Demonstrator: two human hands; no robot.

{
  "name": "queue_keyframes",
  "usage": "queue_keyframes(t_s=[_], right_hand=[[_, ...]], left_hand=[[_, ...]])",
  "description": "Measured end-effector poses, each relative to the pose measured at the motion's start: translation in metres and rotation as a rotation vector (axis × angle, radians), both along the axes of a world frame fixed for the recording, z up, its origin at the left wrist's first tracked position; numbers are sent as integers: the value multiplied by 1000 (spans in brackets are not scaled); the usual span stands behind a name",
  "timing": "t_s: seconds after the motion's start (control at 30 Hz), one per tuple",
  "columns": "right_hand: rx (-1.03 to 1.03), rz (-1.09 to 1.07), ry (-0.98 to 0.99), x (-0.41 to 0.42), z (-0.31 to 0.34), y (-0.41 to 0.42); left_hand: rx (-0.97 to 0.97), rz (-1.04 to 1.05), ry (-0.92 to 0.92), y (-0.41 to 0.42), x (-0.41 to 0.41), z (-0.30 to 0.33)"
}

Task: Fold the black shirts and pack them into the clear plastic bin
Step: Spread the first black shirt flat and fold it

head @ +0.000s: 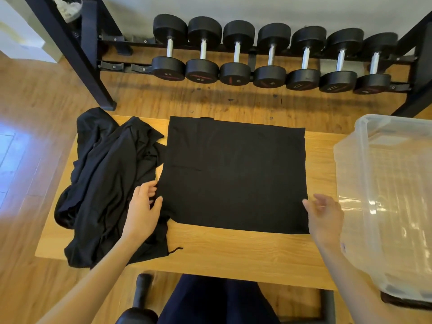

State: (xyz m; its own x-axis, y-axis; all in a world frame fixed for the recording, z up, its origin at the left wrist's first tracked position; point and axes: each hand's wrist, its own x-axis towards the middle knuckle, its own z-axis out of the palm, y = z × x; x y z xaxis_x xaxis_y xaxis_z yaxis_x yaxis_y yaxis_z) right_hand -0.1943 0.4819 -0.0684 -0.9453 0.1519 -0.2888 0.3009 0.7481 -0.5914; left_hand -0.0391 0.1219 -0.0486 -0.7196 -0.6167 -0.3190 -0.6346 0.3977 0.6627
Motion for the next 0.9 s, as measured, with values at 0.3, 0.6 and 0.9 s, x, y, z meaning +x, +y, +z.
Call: queue_keyframes(t_s=[0.3,0.6,0.9], right_hand=[[126,66,-92,34,4,2],[243,205,-144,51,21,35],[383,262,-288,80,25,49]], left_hand=[[-79,7,-115,18,16,6],[-105,-144,-198,38,32,17],[-56,-210,-410,55,62,14]])
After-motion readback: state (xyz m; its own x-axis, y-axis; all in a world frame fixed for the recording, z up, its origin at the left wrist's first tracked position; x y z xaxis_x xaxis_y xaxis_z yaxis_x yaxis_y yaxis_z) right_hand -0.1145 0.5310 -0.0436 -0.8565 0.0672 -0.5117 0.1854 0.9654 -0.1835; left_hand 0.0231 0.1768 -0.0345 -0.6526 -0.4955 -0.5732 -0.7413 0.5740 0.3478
